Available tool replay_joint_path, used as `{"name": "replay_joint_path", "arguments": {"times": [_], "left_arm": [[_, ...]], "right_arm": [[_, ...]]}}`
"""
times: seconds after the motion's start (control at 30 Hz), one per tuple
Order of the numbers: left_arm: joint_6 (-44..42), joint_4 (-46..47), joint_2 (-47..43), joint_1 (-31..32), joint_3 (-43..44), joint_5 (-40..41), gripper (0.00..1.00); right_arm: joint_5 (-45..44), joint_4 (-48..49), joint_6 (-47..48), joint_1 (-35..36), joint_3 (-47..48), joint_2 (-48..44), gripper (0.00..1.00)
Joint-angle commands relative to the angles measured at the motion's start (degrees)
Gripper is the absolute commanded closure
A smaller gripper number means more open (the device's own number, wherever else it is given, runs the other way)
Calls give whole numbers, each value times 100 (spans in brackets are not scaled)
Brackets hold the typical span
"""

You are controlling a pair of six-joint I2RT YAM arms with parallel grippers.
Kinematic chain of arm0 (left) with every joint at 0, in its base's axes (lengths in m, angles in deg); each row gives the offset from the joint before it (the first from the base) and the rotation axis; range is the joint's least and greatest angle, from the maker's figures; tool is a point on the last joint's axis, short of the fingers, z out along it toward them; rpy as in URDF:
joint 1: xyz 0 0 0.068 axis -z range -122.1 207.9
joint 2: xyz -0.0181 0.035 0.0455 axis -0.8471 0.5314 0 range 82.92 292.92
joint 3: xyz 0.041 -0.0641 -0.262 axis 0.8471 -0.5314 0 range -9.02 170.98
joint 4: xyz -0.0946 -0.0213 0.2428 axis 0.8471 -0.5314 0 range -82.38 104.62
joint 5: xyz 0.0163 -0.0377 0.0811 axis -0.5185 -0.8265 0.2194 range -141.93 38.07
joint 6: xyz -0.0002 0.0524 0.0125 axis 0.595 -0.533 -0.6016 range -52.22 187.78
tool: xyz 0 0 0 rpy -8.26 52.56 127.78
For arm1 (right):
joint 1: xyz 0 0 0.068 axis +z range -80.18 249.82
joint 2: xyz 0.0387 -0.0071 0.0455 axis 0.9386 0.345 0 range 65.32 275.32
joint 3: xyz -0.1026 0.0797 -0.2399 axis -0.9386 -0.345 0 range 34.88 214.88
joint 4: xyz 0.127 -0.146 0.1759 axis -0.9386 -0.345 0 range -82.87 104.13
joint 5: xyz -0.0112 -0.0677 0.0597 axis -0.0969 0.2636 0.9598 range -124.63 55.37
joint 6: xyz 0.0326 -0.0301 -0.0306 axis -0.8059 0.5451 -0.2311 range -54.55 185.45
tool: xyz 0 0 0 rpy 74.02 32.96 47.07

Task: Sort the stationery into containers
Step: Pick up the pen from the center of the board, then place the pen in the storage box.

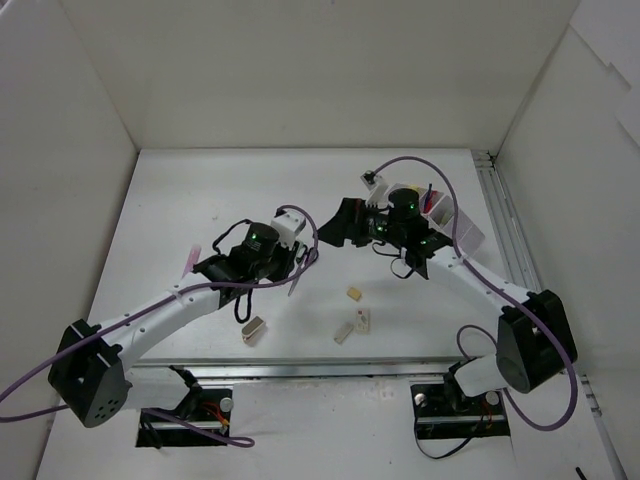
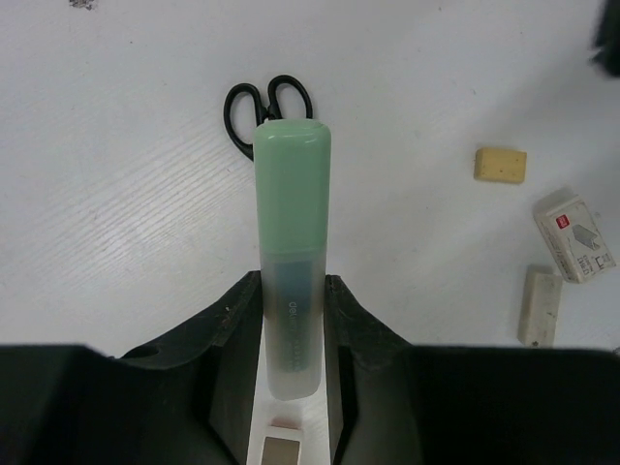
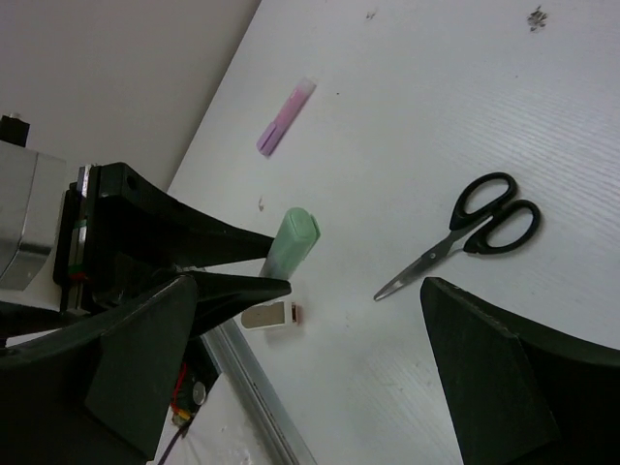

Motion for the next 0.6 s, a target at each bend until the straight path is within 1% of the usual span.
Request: {"name": "replay_joint_path", "arguments": {"times": [0.0,0.17,0.2,0.27,0.3,0.37,0.4,0.47,0.5,0.57], "left_arm": [[-248,365,-189,169,264,-76,100],[-239,410,-180,275,335,-15,100],[-231,410,-163,275,361,11,100],[-239,374,-128,275,422,38,100],[-248,383,-127,275,440,38,100],[-283,418,-127,275,484,38,100],[-292,444,-127,275,484,38,100],[-310,506,-119,275,493,38,100],[-319,515,-110,275,502,38,100],[-336,550,-75,275,528,38,100]], "right_arm": [[267,1045,-455,215,211,203,2],[187,1125,-622,364,439,573,6],[205,1125,-622,425,457,695,8],[205,1125,-640,470,484,810,11],[205,1125,-675,514,510,906,18],[197,1125,-701,540,536,995,27],[205,1125,-702,584,580,1030,36],[249,1125,-719,637,615,1109,49],[258,1125,-719,646,650,1136,57],[302,1125,-702,646,668,1136,62]]}}
